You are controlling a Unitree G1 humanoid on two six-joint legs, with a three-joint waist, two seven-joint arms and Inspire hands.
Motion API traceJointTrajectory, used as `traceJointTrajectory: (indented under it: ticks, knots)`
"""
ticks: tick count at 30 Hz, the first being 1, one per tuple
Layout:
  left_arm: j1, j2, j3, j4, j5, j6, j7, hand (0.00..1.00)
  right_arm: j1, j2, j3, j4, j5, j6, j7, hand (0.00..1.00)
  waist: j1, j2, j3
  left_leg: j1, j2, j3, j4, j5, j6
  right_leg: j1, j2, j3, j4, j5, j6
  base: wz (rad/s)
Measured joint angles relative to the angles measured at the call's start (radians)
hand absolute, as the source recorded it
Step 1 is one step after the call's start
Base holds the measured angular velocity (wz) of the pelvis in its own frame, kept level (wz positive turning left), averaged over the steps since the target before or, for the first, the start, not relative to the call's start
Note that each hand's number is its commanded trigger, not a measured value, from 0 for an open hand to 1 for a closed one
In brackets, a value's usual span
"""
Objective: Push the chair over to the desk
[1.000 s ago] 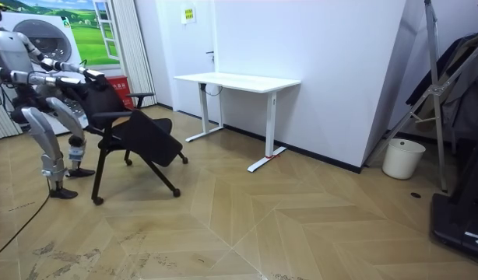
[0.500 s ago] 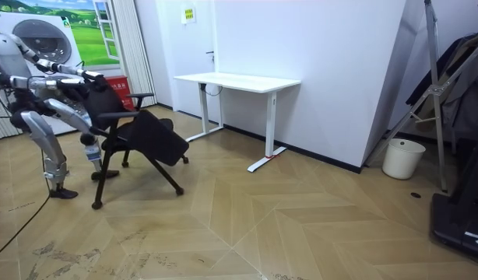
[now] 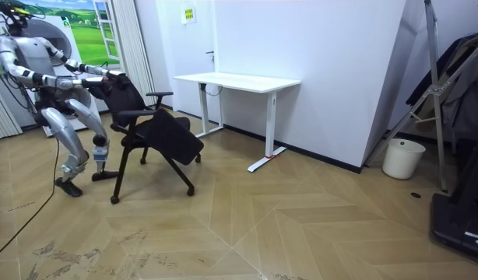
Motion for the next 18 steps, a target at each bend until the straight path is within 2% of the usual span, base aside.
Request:
traceJointTrajectory:
  ticks: [1, 2, 3, 4, 5, 6, 7, 8, 10, 11, 12, 14, 15, 16, 17, 18]
  knots:
    - [-0.008, -0.001, -0.001, 0.011, -0.003, 0.0, 0.0, 1.0, -0.004, 0.002, 0.004, 0.003, 0.0, 0.004, -0.003, 1.0, -0.004, 0.011, 0.0022, 0.006, 0.0, -0.015, -0.002, -0.006, -0.003, -0.021, 0.007, -0.008, -0.075, -0.019, 0.0, 0.11]
    - [-0.012, 0.001, 0.0, 0.027, -0.004, -0.006, 0.005, 1.0, -0.002, 0.004, 0.004, 0.004, -0.002, 0.007, -0.011, 1.0, -0.007, 0.011, 0.0028, 0.007, -0.011, -0.036, -0.004, -0.008, -0.006, -0.037, 0.011, -0.01, -0.187, -0.02, 0.0, 0.25]
    - [-0.017, 0.0, -0.006, 0.039, -0.008, -0.013, 0.018, 1.0, -0.004, 0.004, 0.004, 0.005, -0.001, 0.007, -0.014, 1.0, -0.013, 0.006, 0.0039, 0.007, -0.032, -0.064, -0.008, -0.01, -0.011, -0.037, 0.013, -0.009, -0.319, -0.018, -0.001, 0.27]
    - [-0.02, 0.004, -0.011, 0.04, -0.011, -0.013, 0.02, 1.0, -0.005, 0.005, 0.005, 0.005, 0.0, 0.007, -0.014, 1.0, -0.018, 0.002, 0.0033, 0.006, -0.036, -0.071, -0.009, -0.013, -0.016, -0.037, 0.014, -0.007, -0.377, -0.017, 0.001, 0.36]
    - [-0.024, 0.01, -0.017, 0.043, -0.018, -0.013, 0.023, 1.0, -0.009, 0.006, 0.009, 0.005, 0.001, 0.008, -0.018, 1.0, -0.024, -0.002, 0.002, 0.005, -0.04, -0.082, -0.008, -0.019, -0.027, -0.038, 0.023, 0.012, -0.456, -0.011, -0.004, 0.26]
    - [-0.025, 0.012, -0.018, 0.044, -0.02, -0.013, 0.025, 1.0, -0.014, 0.006, 0.013, 0.006, 0.001, 0.01, -0.018, 1.0, -0.024, -0.007, 0.0007, 0.004, -0.041, -0.085, -0.007, -0.022, -0.033, -0.041, 0.032, 0.033, -0.482, -0.009, -0.008, 0.25]
    - [-0.026, 0.017, -0.016, 0.046, -0.025, -0.013, 0.029, 1.0, -0.028, 0.008, 0.027, 0.011, 0.005, 0.016, -0.018, 1.0, -0.022, -0.012, -0.0001, 0.003, -0.04, -0.095, 0.004, -0.032, -0.051, -0.041, 0.043, 0.045, -0.486, 0.008, -0.017, 0.16]
    - [-0.029, 0.02, -0.014, 0.05, -0.027, -0.011, 0.034, 1.0, -0.052, 0.012, 0.039, 0.026, 0.008, 0.017, -0.018, 1.0, -0.022, -0.013, -0.0008, -0.002, -0.032, -0.106, 0.016, -0.042, -0.07, -0.04, 0.049, 0.034, -0.476, 0.008, -0.031, 0.13]
    - [-0.03, 0.022, -0.011, 0.059, -0.034, -0.006, 0.041, 1.0, -0.087, 0.02, 0.054, 0.054, 0.011, 0.017, -0.018, 1.0, -0.011, -0.014, -0.0004, -0.002, -0.016, -0.109, 0.02, -0.047, -0.092, -0.042, 0.05, 0.013, -0.459, 0.006, -0.062, 0.04]
    - [-0.031, 0.024, -0.007, 0.064, -0.039, -0.004, 0.044, 1.0, -0.107, 0.022, 0.065, 0.065, 0.015, 0.017, -0.018, 1.0, -0.004, -0.023, -0.0038, -0.003, -0.008, -0.11, 0.019, -0.047, -0.107, -0.048, 0.045, -0.002, -0.447, 0.005, -0.084, 0.0]
    - [-0.031, 0.024, -0.003, 0.064, -0.039, -0.004, 0.046, 1.0, -0.114, 0.021, 0.069, 0.066, 0.016, 0.017, -0.018, 1.0, 0.0, -0.024, -0.0064, -0.004, -0.005, -0.11, 0.019, -0.048, -0.115, -0.054, 0.042, -0.009, -0.44, 0.004, -0.095, 0.0]
    - [-0.033, 0.024, 0.006, 0.07, -0.044, 0.002, 0.057, 1.0, -0.141, 0.027, 0.08, 0.073, 0.013, 0.022, -0.014, 1.0, 0.008, -0.03, -0.011, -0.001, 0.01, -0.118, 0.011, -0.047, -0.145, -0.054, 0.042, -0.037, -0.419, -0.019, -0.13, 0.11]
    - [-0.033, 0.026, 0.007, 0.071, -0.047, 0.003, 0.06, 1.0, -0.147, 0.03, 0.083, 0.074, 0.012, 0.023, -0.012, 1.0, 0.01, -0.034, -0.0096, 0.0, 0.013, -0.122, 0.011, -0.046, -0.153, -0.053, 0.041, -0.044, -0.411, -0.029, -0.136, 0.15]
    - [-0.033, 0.026, 0.011, 0.077, -0.051, 0.004, 0.068, 1.0, -0.16, 0.036, 0.084, 0.082, 0.009, 0.023, -0.005, 1.0, 0.014, -0.037, -0.0077, 0.003, 0.022, -0.122, 0.031, -0.052, -0.166, -0.052, 0.038, -0.06, -0.385, -0.055, -0.152, 0.16]
    - [-0.04, 0.023, 0.01, 0.088, -0.058, 0.007, 0.073, 1.0, -0.176, 0.041, 0.085, 0.094, 0.007, 0.022, 0.002, 1.0, 0.013, -0.041, -0.0058, -0.006, 0.038, -0.118, 0.104, -0.05, -0.166, -0.051, 0.023, -0.081, -0.342, -0.093, -0.166, 0.15]
    - [-0.045, 0.021, 0.009, 0.096, -0.061, 0.008, 0.077, 1.0, -0.186, 0.042, 0.087, 0.101, 0.009, 0.022, 0.005, 1.0, 0.015, -0.04, -0.0045, -0.017, 0.047, -0.113, 0.165, -0.05, -0.164, -0.05, 0.02, -0.085, -0.322, -0.111, -0.171, 0.19]
